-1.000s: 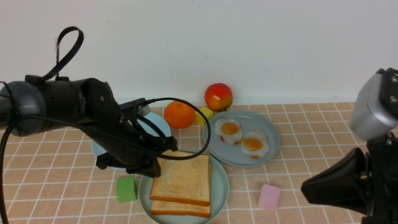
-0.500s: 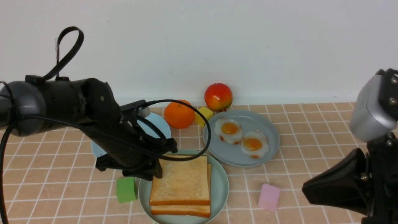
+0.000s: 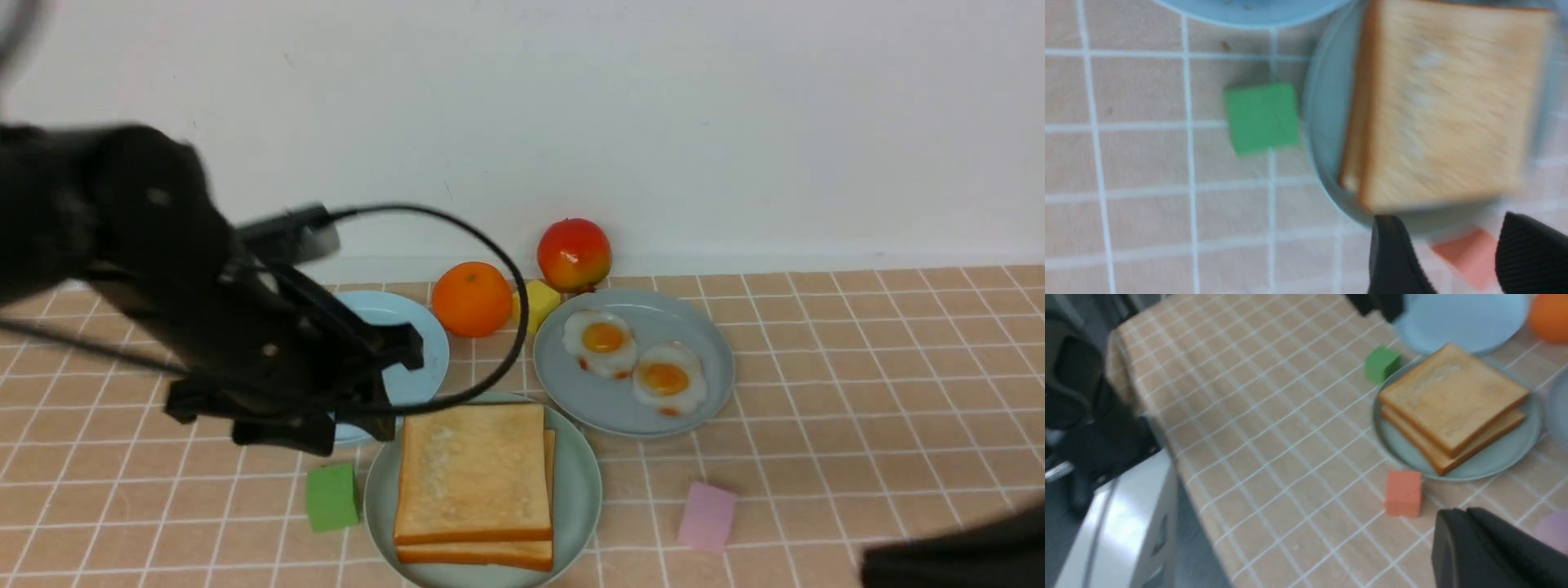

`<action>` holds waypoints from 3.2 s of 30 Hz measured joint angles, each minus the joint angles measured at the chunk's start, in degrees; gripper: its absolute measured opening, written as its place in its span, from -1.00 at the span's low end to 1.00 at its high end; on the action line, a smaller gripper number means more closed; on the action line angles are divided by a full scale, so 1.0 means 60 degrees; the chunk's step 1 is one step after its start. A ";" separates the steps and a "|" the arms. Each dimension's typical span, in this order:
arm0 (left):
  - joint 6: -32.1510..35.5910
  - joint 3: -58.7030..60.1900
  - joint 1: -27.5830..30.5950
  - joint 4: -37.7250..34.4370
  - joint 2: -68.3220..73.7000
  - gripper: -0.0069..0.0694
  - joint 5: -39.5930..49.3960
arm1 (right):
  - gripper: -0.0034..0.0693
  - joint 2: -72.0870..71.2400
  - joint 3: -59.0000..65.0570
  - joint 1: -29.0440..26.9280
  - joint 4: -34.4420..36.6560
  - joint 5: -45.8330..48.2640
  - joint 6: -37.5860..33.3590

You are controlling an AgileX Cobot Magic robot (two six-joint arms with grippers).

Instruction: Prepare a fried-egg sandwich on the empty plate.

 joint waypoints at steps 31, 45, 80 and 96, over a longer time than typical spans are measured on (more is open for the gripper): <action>-0.1841 0.4192 -0.4289 0.0308 -0.7056 -0.85 -0.0110 | -0.66 -0.5220 0.1942 0.0000 -0.1190 0.1001 0.1447; -0.1827 0.4772 -0.4297 0.2760 -0.7885 -0.85 -0.0822 | -0.63 -0.5220 0.1942 0.0000 -0.1202 0.1166 0.1447; 0.1532 1.0846 0.3229 0.2491 -1.3776 -0.85 -0.4517 | -0.51 -0.5220 0.1942 0.0000 -0.1258 0.1184 0.1447; 0.1532 1.0846 0.3229 0.2491 -1.3776 -0.83 -0.4589 | -0.50 -0.5220 0.1942 0.0000 -0.1258 0.1184 0.1447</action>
